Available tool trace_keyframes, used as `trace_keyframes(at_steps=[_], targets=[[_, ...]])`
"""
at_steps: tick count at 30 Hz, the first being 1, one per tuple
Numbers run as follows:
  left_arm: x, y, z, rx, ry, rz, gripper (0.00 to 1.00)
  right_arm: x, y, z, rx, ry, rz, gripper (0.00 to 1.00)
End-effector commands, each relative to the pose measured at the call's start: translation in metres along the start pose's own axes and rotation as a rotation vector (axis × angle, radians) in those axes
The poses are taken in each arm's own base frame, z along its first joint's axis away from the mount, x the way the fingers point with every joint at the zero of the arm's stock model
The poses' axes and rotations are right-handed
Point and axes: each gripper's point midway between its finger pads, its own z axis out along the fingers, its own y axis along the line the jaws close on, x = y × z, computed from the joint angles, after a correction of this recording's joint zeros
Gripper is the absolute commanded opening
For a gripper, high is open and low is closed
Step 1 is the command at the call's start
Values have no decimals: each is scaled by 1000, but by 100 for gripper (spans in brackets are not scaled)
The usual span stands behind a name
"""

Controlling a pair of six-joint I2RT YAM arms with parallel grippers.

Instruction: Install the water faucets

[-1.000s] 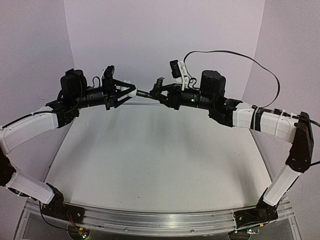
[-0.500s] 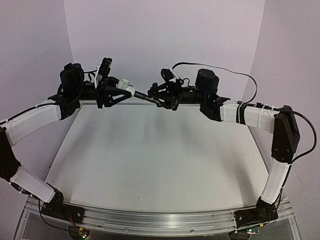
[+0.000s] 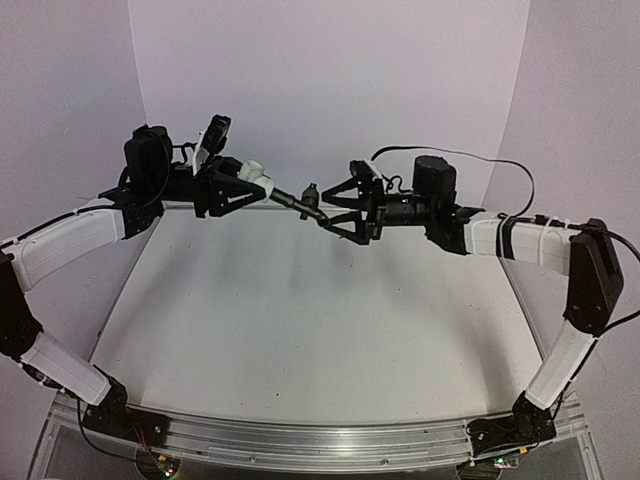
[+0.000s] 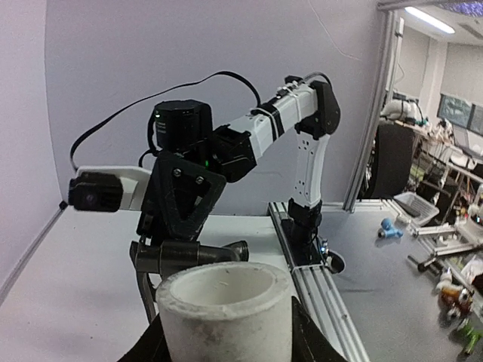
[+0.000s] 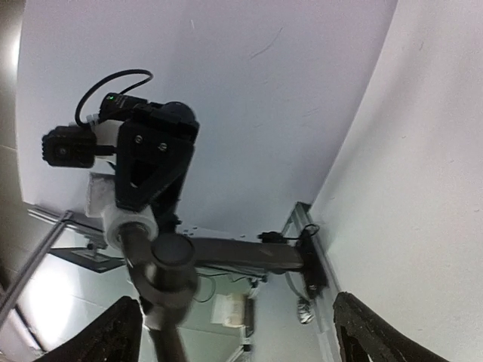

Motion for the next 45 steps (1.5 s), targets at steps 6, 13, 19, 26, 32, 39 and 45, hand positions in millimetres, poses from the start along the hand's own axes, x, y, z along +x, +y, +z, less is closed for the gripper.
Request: trace_keyframes(at_steps=[6, 13, 19, 26, 32, 39, 45], targets=[[-59, 23, -19, -243, -238, -537, 0, 8, 25, -57, 338, -118, -778, 94], [-53, 28, -15, -189, -261, -897, 0, 10, 66, -32, 348, -179, -1166, 97], [-43, 30, -16, -203, -277, -1003, 0, 0, 82, -11, 268, -235, -1221, 93], [-31, 36, -16, -217, -279, -1064, 0, -10, 88, 9, 190, -274, -1219, 82], [-29, 38, -14, -216, -273, -1066, 0, -20, 90, 23, 128, -296, -1166, 70], [-33, 39, -11, -212, -261, -999, 0, -24, 83, 41, 45, -280, -1039, 49], [-49, 31, -11, -210, -252, -751, 0, -25, 76, 46, -17, -283, -790, 8]])
